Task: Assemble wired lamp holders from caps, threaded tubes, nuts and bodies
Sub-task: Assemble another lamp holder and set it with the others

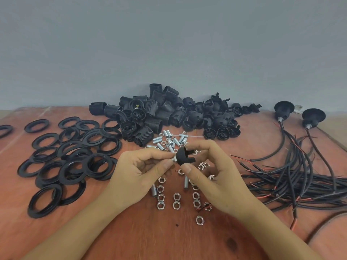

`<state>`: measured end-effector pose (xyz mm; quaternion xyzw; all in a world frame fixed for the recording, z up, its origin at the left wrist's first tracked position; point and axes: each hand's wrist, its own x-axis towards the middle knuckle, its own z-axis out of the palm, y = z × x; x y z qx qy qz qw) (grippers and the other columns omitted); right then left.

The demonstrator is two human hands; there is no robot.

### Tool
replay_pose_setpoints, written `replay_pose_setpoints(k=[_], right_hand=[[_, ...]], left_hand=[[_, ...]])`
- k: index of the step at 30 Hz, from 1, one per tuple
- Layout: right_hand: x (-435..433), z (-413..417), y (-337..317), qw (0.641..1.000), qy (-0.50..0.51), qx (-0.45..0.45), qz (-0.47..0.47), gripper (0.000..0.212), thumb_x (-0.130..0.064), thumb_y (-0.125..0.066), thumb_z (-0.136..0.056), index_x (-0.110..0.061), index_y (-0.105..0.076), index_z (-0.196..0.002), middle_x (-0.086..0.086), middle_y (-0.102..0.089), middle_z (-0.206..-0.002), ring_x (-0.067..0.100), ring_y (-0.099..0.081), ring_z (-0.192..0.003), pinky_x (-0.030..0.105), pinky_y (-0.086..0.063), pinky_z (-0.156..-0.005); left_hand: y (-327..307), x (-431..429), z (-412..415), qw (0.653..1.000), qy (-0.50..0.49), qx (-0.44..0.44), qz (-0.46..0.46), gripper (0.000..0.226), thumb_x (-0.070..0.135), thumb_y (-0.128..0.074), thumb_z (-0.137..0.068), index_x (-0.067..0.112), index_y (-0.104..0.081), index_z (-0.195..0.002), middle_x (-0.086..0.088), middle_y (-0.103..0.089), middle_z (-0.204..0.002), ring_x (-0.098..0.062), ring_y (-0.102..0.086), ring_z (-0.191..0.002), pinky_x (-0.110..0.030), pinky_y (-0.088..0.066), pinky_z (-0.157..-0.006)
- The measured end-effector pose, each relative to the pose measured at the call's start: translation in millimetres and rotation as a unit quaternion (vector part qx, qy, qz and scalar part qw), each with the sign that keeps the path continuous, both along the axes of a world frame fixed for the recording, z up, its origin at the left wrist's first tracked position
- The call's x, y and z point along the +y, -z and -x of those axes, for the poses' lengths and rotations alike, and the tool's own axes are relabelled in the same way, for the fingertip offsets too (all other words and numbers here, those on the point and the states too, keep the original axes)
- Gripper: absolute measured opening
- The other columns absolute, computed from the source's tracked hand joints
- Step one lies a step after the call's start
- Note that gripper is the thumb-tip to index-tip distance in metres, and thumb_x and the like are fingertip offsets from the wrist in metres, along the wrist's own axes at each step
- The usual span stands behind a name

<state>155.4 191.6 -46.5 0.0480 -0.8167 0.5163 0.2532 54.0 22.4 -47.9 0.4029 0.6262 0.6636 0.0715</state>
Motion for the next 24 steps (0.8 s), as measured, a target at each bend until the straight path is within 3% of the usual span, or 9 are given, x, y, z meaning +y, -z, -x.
replay_pose_setpoints(k=[3, 7, 10, 12, 15, 17, 19, 21, 24], right_hand=[[0.4, -1.4, -3.4, 1.000, 0.003, -0.016, 0.011, 0.046, -0.032, -0.072, -0.085, -0.035, -0.058, -0.128, -0.013, -0.064, -0.107, 0.009, -0.062, -0.082, 0.034, -0.055, -0.059], [0.3, -1.1, -8.6, 0.997, 0.026, -0.061, 0.044, 0.026, -0.051, -0.069, -0.080, -0.026, -0.075, -0.088, -0.005, -0.070, -0.076, 0.010, -0.059, -0.063, 0.028, -0.048, -0.054], [2.0, -1.0, -9.4, 0.996, 0.041, -0.079, 0.020, 0.052, -0.063, -0.056, -0.083, -0.018, -0.061, -0.057, -0.009, -0.047, -0.049, 0.003, -0.038, -0.047, 0.021, -0.032, -0.046], [5.6, -1.7, -12.2, 0.992, 0.058, -0.086, -0.066, 0.065, -0.070, -0.043, -0.089, -0.014, -0.050, -0.057, -0.008, -0.038, -0.048, 0.006, -0.032, -0.046, 0.027, -0.029, -0.045], [25.9, -3.7, -21.6, 0.974, 0.146, -0.083, -0.150, 0.060, -0.072, -0.032, -0.089, -0.023, -0.061, -0.071, -0.005, -0.059, -0.057, 0.005, -0.044, -0.043, 0.022, -0.035, -0.042], [48.9, -8.0, -27.2, 0.944, 0.245, -0.101, -0.196, 0.035, -0.057, -0.046, -0.090, -0.029, -0.063, -0.077, -0.011, -0.062, -0.063, 0.001, -0.052, -0.051, 0.018, -0.037, -0.047], [71.9, -13.5, -29.8, 0.888, 0.312, -0.176, -0.290, 0.014, -0.038, -0.059, -0.086, -0.029, -0.064, -0.076, -0.015, -0.060, -0.066, 0.007, -0.058, -0.065, 0.026, -0.039, -0.060], [87.1, -17.3, -27.1, 0.838, 0.314, -0.277, -0.351, 0.010, -0.035, -0.061, -0.082, -0.027, -0.065, -0.077, -0.012, -0.064, -0.074, 0.021, -0.060, -0.080, 0.032, -0.037, -0.072], [92.3, -17.7, -23.0, 0.829, 0.309, -0.323, -0.336, 0.012, -0.040, -0.059, -0.082, -0.030, -0.064, -0.079, -0.014, -0.061, -0.074, 0.020, -0.055, -0.078, 0.035, -0.037, -0.080]], left_hand=[[0.0, -0.4, -0.1, 1.000, 0.005, 0.007, 0.012, 0.012, 0.013, -0.070, -0.081, 0.015, -0.073, -0.093, 0.004, -0.075, -0.080, -0.011, -0.069, -0.064, -0.018, -0.054, -0.061], [1.1, -1.5, -3.8, 0.994, -0.017, 0.104, 0.039, 0.011, 0.024, -0.071, -0.084, 0.018, -0.076, -0.092, 0.008, -0.072, -0.082, -0.013, -0.069, -0.070, -0.026, -0.056, -0.064], [0.3, -0.3, -6.7, 0.984, -0.039, 0.166, 0.046, 0.013, 0.026, -0.067, -0.086, 0.021, -0.075, -0.094, 0.010, -0.072, -0.085, -0.010, -0.070, -0.072, -0.029, -0.057, -0.065], [0.5, 0.7, -8.4, 0.986, -0.043, 0.155, 0.039, 0.011, 0.026, -0.067, -0.086, 0.024, -0.075, -0.092, 0.009, -0.072, -0.084, -0.011, -0.070, -0.070, -0.027, -0.057, -0.064], [1.7, 2.1, -9.5, 0.995, -0.055, 0.083, 0.021, 0.009, 0.023, -0.072, -0.086, 0.022, -0.073, -0.095, 0.004, -0.074, -0.081, -0.012, -0.071, -0.069, -0.024, -0.058, -0.064], [1.6, 3.0, -8.7, 0.998, -0.065, 0.021, -0.004, 0.011, 0.020, -0.072, -0.087, 0.018, -0.072, -0.097, -0.001, -0.074, -0.083, -0.014, -0.071, -0.070, -0.022, -0.057, -0.064], [-0.1, 4.4, -7.9, 0.995, -0.068, -0.059, -0.042, 0.016, 0.017, -0.067, -0.083, 0.015, -0.073, -0.098, -0.007, -0.074, -0.083, -0.015, -0.069, -0.070, -0.022, -0.056, -0.063], [-2.4, 5.6, -7.2, 0.984, -0.061, -0.151, -0.078, 0.018, 0.018, -0.064, -0.081, 0.019, -0.077, -0.094, -0.008, -0.073, -0.081, -0.014, -0.067, -0.070, -0.022, -0.054, -0.062], [-4.5, 5.5, -6.8, 0.968, -0.057, -0.223, -0.099, 0.022, 0.016, -0.060, -0.081, 0.022, -0.079, -0.092, -0.006, -0.072, -0.079, -0.013, -0.066, -0.069, -0.021, -0.053, -0.060]])
